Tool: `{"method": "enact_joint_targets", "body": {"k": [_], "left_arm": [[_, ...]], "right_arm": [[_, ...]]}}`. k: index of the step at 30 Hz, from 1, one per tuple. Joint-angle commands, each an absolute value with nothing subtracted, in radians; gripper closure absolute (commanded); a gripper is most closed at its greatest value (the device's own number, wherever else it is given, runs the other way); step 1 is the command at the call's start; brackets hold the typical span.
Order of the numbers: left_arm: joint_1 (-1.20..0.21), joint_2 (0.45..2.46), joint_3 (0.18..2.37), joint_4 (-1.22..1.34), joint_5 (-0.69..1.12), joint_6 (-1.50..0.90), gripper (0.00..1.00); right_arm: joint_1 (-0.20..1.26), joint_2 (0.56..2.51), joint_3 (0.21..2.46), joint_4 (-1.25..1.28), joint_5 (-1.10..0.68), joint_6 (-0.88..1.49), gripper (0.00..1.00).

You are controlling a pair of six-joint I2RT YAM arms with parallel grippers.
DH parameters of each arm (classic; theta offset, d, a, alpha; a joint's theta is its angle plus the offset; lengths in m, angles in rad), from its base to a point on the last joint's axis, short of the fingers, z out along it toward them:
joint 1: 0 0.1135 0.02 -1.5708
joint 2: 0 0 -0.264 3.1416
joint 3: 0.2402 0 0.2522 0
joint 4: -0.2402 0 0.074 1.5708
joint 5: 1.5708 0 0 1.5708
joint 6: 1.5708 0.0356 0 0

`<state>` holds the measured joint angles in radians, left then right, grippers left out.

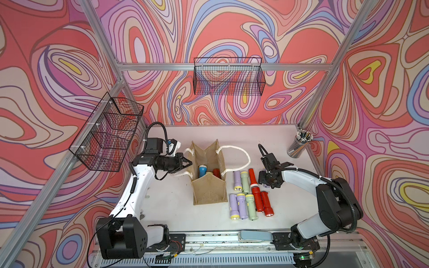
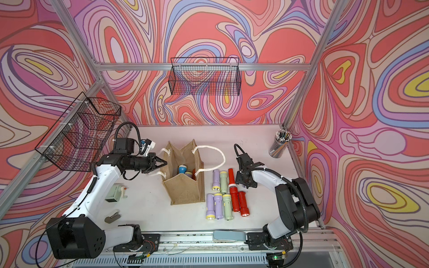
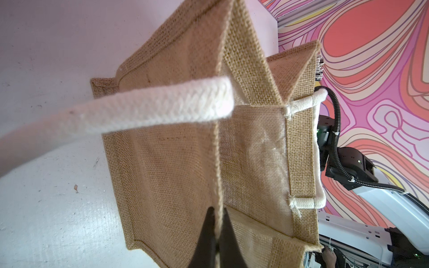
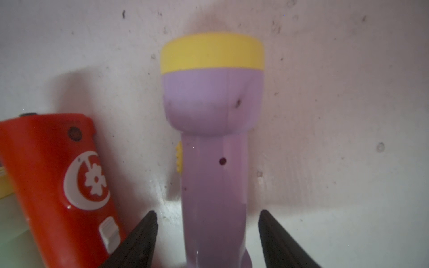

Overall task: Put the flashlights into the tote bags
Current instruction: Pick up the flashlight from the center of the board.

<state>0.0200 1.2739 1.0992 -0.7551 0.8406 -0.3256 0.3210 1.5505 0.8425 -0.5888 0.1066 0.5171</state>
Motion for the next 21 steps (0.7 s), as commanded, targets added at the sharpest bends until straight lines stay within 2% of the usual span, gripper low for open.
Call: {"method": "enact_joint_targets", "body": {"k": [1,11,17,21], "left_arm": [[0.028,1.284,1.123,-0.758,0.846,-0.311,0.95],[0.028,1.287,1.124,-0.753,0.846,-0.319,0.94],[0.027,1.289,1.123,-0.756,0.843,-0.316,0.95],[0.026,1.289,1.124,-0.756,0.842,-0.314,0.94]], "right_arm": [[0.304,1.575,0.826,-0.552,0.112,0.506,0.31],[0.284,1.611,0.812,-0.515,0.086,0.504,0.40],[0.282,1.638,0.824,-0.528,0.074,0.514,0.58],[0.281,1.617,0.839,-0.566,0.087,0.524,0.64]]}}
